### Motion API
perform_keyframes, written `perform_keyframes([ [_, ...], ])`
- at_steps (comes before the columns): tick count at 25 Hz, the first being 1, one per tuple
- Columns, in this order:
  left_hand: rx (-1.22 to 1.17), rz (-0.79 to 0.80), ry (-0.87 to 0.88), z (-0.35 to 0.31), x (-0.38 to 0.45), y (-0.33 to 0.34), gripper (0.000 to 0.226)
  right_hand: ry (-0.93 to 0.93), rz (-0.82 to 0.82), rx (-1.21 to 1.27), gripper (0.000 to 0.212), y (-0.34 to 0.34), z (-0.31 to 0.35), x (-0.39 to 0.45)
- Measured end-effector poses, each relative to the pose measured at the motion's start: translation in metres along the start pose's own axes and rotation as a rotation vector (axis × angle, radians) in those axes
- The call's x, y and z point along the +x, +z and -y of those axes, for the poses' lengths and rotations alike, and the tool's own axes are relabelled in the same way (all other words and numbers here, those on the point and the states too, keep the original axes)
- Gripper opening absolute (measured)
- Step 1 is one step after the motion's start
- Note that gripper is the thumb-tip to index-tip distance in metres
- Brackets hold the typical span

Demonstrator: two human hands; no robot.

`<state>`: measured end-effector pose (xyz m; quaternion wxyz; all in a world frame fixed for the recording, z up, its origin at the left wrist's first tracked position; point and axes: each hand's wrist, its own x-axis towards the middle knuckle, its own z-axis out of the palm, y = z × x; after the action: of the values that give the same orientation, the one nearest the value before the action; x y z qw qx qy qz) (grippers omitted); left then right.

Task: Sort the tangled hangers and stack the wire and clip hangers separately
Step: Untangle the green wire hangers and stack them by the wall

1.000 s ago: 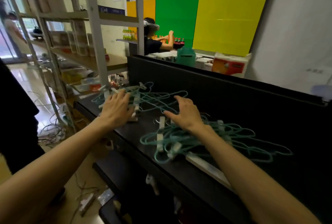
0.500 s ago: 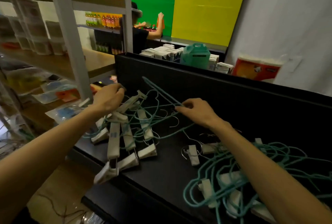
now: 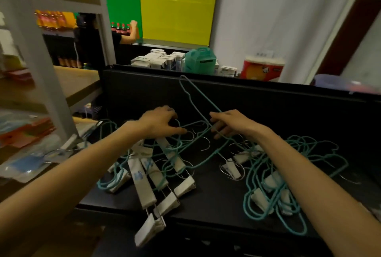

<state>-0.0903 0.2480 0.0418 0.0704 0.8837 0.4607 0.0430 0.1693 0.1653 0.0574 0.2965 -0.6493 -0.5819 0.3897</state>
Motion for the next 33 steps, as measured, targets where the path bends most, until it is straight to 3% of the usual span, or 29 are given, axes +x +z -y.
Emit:
perform_keyframes([
  [2, -0.053, 0.118, 0.084, -0.018, 0.004, 0.003, 0.074, 0.041, -0.018, 0.090, 0.041, -0.002, 0.006, -0.002],
  [4, 0.057, 0.181, 0.145, -0.030, 0.008, 0.011, 0.074, 0.066, -0.050, 0.190, 0.043, 0.001, 0.006, -0.002],
  [10, 0.125, 0.126, 0.178, -0.031, 0.015, 0.010, 0.066, 0.095, -0.132, 0.388, 0.042, 0.005, -0.014, -0.016],
  [14, 0.223, 0.129, 0.128, -0.053, 0.018, 0.019, 0.091, 0.176, -0.115, 0.511, 0.054, -0.009, -0.015, -0.025],
  [20, 0.015, 0.122, 0.072, -0.042, 0.030, 0.033, 0.087, 0.175, -0.139, 0.337, 0.053, -0.003, -0.002, -0.030],
  [24, 0.012, 0.104, 0.047, -0.042, 0.027, 0.037, 0.087, 0.241, 0.004, 0.452, 0.053, -0.005, 0.017, -0.033],
  [27, 0.003, 0.096, 0.053, -0.044, 0.025, 0.037, 0.090, 0.268, 0.005, 0.482, 0.056, -0.008, 0.025, -0.034],
  [33, -0.109, -0.044, 0.008, -0.042, 0.015, 0.034, 0.104, 0.285, 0.026, 0.765, 0.064, 0.003, 0.018, -0.042],
])
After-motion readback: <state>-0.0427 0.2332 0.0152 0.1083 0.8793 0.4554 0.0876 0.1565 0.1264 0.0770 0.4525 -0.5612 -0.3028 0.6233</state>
